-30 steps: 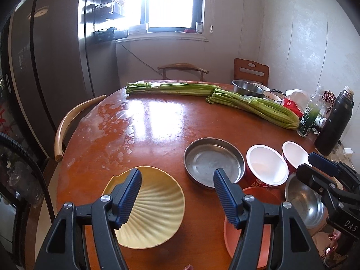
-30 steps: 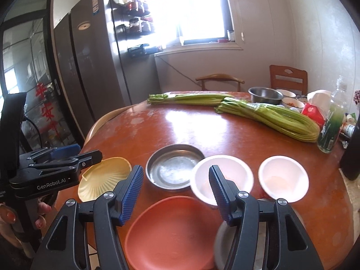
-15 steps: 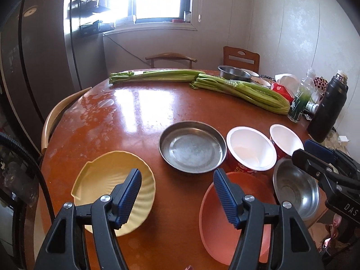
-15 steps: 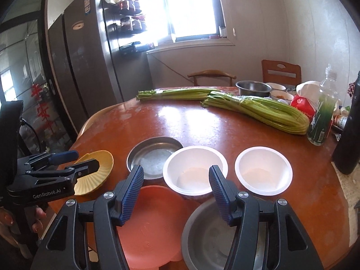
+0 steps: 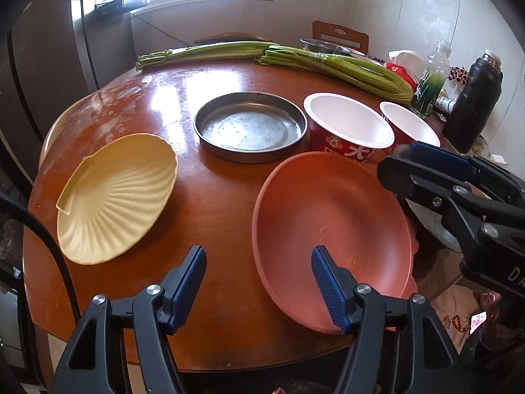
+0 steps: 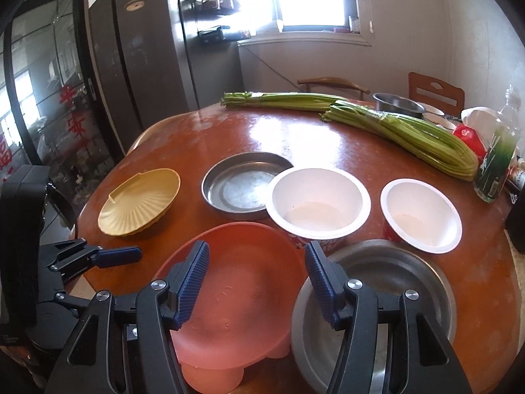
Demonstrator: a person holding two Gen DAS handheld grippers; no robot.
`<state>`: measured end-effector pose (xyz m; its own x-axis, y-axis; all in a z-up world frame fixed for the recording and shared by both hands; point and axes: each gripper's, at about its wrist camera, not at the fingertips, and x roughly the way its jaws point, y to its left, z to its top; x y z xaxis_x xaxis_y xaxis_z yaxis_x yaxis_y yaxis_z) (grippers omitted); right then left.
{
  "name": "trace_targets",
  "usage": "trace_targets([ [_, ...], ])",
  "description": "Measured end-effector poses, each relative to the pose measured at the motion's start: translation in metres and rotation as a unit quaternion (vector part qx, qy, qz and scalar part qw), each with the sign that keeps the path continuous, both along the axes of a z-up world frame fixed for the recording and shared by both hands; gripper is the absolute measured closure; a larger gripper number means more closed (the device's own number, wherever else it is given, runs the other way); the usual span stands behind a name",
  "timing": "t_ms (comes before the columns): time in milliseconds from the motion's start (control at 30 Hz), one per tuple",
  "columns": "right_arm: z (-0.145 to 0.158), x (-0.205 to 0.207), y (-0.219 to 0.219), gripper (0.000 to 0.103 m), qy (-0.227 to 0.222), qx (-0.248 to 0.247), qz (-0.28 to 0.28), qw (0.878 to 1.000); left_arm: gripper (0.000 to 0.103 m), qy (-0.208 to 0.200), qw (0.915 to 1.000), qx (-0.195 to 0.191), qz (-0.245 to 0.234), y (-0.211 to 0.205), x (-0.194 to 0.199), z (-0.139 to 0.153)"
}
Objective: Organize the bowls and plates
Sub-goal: 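Move the left tool to the rim of the salmon-pink plate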
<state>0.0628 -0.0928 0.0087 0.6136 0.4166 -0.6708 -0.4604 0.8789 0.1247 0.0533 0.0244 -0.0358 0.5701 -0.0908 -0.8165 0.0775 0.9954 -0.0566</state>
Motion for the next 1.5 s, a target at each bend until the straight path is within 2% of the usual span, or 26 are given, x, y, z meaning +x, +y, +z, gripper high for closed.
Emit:
trace_targets([
  [200, -0.012, 0.006, 0.003, 0.041, 0.044, 0.035, 0.014, 0.998, 0.037, 0.007, 1.0000, 0.005, -0.003, -0.012, 0.002, -0.007],
  [467, -0.021, 0.021, 0.006, 0.041, 0.065, 0.027, 0.004, 0.998, 0.037, 0.018, 0.9994, 0.028, 0.007, -0.014, 0.010, -0.017],
  [600, -0.024, 0.025, 0.004, 0.041, 0.060, 0.004, -0.012, 0.998, 0.036, 0.016, 0.9992, 0.033, 0.013, -0.011, 0.012, -0.017],
  [700, -0.024, 0.027, 0.001, 0.041, 0.060, 0.009, -0.013, 0.998, 0.035, 0.013, 0.9986, 0.046, 0.025, -0.005, 0.014, -0.017],
  [1067, -0.026, 0.022, 0.011, 0.041, 0.051, -0.028, -0.007, 0.998, 0.035, 0.013, 0.9959, 0.048, 0.075, 0.032, 0.021, -0.017],
  [1400, -0.038, 0.020, 0.032, 0.041, 0.057, -0.070, 0.000, 0.996, 0.036, 0.021, 0.9968, 0.005, 0.078, 0.054, 0.010, -0.018],
  [1500, -0.040, 0.020, 0.034, 0.041, 0.055, -0.079, -0.005, 0.995, 0.036, 0.017, 0.9976, 0.006, 0.067, 0.049, 0.004, -0.018],
])
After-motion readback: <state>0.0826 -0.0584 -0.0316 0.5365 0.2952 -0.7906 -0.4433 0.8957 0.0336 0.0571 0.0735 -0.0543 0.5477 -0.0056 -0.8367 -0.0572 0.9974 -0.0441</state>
